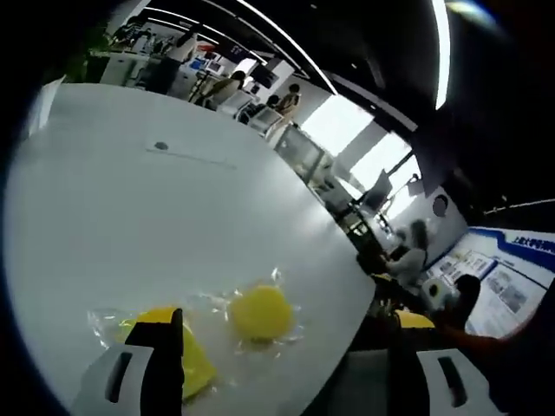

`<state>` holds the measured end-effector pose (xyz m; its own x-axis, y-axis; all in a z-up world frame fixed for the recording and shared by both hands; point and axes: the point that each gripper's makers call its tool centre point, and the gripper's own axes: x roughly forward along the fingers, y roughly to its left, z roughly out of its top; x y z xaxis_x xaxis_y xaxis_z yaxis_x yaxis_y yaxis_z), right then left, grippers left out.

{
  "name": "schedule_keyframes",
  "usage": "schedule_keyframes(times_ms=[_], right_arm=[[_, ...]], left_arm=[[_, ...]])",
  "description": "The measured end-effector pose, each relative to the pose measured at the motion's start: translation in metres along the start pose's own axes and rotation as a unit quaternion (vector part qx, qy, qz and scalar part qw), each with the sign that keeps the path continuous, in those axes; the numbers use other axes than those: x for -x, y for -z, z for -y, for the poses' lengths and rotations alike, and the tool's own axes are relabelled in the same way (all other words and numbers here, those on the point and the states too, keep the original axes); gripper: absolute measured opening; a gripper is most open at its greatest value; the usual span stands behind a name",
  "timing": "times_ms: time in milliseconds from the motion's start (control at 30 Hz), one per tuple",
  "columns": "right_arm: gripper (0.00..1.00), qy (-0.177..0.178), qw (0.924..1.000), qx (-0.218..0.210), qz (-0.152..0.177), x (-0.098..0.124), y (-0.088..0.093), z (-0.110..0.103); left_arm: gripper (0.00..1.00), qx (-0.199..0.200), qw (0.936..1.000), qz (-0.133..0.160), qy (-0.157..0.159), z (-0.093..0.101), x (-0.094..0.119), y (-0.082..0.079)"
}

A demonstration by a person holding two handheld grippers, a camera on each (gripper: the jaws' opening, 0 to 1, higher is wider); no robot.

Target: Compare the silicone blocks by pressing each to a similar depth, holding the contact briefly, and releasing to observe deformation and rebound differences across the visible hardness samples.

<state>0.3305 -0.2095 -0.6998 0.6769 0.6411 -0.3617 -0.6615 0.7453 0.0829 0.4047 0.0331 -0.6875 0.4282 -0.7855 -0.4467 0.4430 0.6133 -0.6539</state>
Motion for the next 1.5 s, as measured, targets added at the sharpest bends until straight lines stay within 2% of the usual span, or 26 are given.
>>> schedule_keyframes(times_ms=[100, 200, 300, 433, 567, 667, 700, 767, 867, 967, 1300, 1500], right_arm=[[0.97, 0.003, 1.0, -0.002, 0.003, 0.001, -0.001, -0.002], [0.97, 0.005, 1.0, -0.004, 0.004, 0.003, 0.001, -0.003], [0.97, 0.008, 1.0, -0.005, 0.001, 0.007, 0.003, -0.001], [0.96, 0.014, 0.9998, -0.01, 0.004, 0.009, 0.004, 0.0], [0.96, 0.013, 0.9997, -0.018, 0.014, 0.009, 0.0, -0.001], [0.96, 0.01, 0.9997, -0.019, 0.014, 0.008, -0.002, -0.005], [0.96, 0.008, 0.9997, -0.019, 0.013, 0.008, -0.002, -0.005], [0.96, 0.007, 0.9998, -0.017, 0.01, 0.007, -0.002, -0.006], [0.96, 0.006, 0.9998, -0.016, 0.01, 0.008, -0.003, -0.006], [0.96, 0.008, 0.9998, -0.012, 0.011, 0.008, -0.004, -0.007], [0.96, 0.007, 0.9998, -0.013, 0.009, 0.007, -0.001, -0.011], [0.96, 0.002, 0.9999, -0.008, 0.008, 0.006, -0.005, -0.011]], left_arm=[[1.0, 0.039, 0.9991, -0.001, 0.016, 0.0, -0.012, 0.002], [0.98, 0.054, 0.9983, -0.002, 0.021, -0.003, -0.019, 0.001], [0.98, 0.091, 0.9951, -0.008, 0.037, 0.002, -0.03, 0.001], [0.97, 0.1, 0.9943, -0.024, 0.026, -0.003, -0.04, 0.007], [0.96, 0.119, 0.9922, -0.023, 0.027, -0.007, -0.049, 0.007], [0.95, 0.121, 0.992, -0.036, 0.007, -0.015, -0.056, 0.013], [0.94, 0.127, 0.9909, -0.043, 0.008, -0.016, -0.059, 0.016], [0.87, 0.167, 0.9837, -0.061, 0.024, -0.011, -0.062, 0.022], [0.85, 0.149, 0.9873, -0.055, 0.012, -0.019, -0.065, 0.02], [0.81, 0.16, 0.9848, -0.068, 0.003, -0.025, -0.066, 0.023], [0.84, 0.161, 0.9845, -0.069, 0.014, -0.013, -0.053, 0.021], [0.81, 0.165, 0.9827, -0.085, -0.001, -0.018, -0.055, 0.028]])
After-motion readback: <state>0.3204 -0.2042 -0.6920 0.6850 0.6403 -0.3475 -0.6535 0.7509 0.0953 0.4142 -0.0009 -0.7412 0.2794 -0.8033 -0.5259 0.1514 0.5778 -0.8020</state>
